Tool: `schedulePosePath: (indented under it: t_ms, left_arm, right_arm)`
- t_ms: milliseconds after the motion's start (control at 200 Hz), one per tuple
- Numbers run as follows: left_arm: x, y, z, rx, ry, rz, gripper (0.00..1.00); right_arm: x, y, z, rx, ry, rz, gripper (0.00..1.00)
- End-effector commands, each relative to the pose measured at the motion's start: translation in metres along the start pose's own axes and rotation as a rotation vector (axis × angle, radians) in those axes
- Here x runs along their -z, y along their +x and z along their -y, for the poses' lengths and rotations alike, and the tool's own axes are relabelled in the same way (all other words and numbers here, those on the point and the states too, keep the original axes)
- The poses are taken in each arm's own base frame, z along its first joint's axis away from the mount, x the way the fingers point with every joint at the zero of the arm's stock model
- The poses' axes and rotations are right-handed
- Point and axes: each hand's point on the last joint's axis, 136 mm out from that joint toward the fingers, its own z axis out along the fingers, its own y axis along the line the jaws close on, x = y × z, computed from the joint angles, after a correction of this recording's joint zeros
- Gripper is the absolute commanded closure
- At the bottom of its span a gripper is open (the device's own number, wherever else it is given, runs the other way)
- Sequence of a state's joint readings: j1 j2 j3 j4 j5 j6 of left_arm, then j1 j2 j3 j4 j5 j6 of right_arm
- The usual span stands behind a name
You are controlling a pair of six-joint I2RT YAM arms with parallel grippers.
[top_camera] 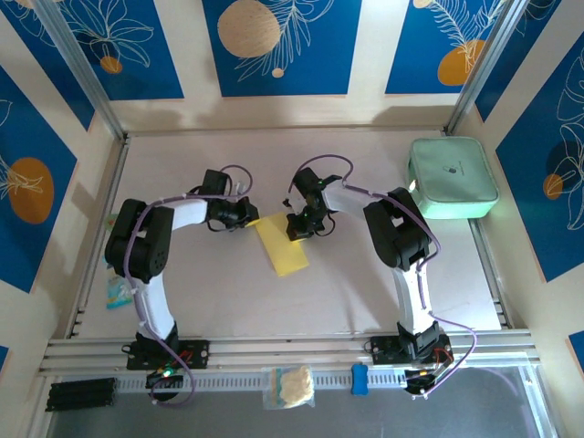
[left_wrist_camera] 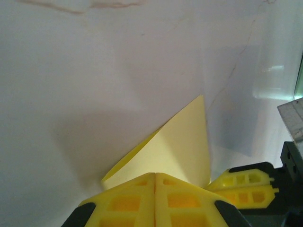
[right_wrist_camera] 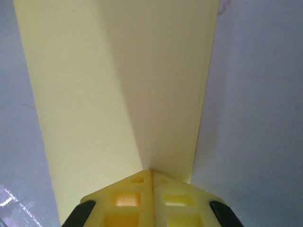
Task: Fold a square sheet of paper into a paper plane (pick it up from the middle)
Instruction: Fold the triangle a second time at the center of the table.
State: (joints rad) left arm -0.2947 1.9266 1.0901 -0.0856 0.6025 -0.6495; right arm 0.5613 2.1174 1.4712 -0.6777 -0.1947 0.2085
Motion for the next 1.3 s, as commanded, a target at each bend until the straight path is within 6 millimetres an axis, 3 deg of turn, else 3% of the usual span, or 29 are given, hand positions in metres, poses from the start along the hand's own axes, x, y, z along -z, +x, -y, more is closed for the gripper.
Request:
schedulePosePath:
  t_ms: [0, 270, 380, 465, 530, 605, 870, 1291]
  left_arm:
    - [-0.012, 0.006, 0.005, 0.0, 0.012, -0.042, 0.92]
    - [-0.019, 0.017, -0.019, 0.014, -0.078, -0.084, 0.93]
    - [-0.022, 0.019, -0.026, 0.024, -0.095, -0.09, 0.93]
    - [-0.023, 0.021, -0.03, 0.029, -0.108, -0.093, 0.93]
    - [-0.023, 0.021, -0.031, 0.031, -0.111, -0.093, 0.93]
    - [-0.023, 0.021, -0.032, 0.03, -0.115, -0.09, 0.94]
    - [-0.023, 0.023, -0.035, 0.031, -0.124, -0.09, 0.94]
    - [-0.025, 0.026, -0.043, 0.047, -0.153, -0.096, 0.95]
  right_arm:
    - [-0.026, 0.042, 0.053, -0.083, 0.151, -0.166, 0.99]
    - [-0.003, 0.016, 0.028, -0.066, 0.062, -0.098, 0.98]
    - [0.027, -0.004, -0.002, -0.088, -0.027, -0.003, 0.97]
    - [0.053, -0.016, -0.038, -0.143, -0.178, 0.084, 0.96]
    - [0.06, -0.018, -0.059, -0.182, -0.252, 0.123, 0.96]
    - [0.053, -0.015, -0.07, -0.244, -0.249, 0.127, 0.96]
    - [0.002, -0.008, -0.075, -0.394, -0.191, 0.091, 1.0]
    - [-0.025, -0.018, -0.07, -0.36, -0.216, 0.062, 1.0]
